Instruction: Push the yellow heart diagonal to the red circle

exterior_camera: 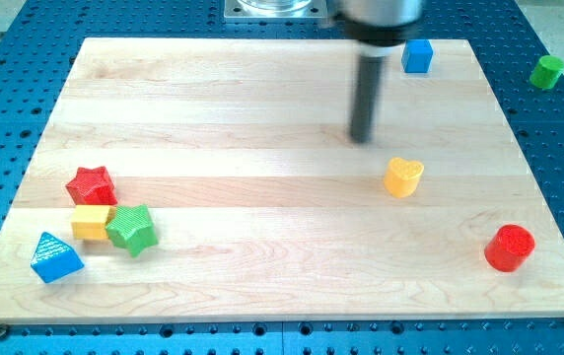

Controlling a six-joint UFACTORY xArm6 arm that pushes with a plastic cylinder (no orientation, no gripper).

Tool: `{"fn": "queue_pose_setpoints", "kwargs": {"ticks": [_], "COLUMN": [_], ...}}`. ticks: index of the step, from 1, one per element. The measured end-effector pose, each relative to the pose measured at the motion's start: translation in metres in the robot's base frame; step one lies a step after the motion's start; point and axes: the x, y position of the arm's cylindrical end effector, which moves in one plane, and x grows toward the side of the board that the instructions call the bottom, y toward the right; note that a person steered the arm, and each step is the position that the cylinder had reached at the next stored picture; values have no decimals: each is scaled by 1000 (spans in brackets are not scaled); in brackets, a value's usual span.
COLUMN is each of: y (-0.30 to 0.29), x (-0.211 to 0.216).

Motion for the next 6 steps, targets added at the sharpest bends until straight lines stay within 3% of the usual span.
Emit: {"fn": "queue_pose_setpoints", "kwargs": {"ticks": [1, 2, 3, 4, 5, 6], "y": [52, 22, -53, -206, -116, -48], "x": [40, 69, 78, 80, 54, 67]}}
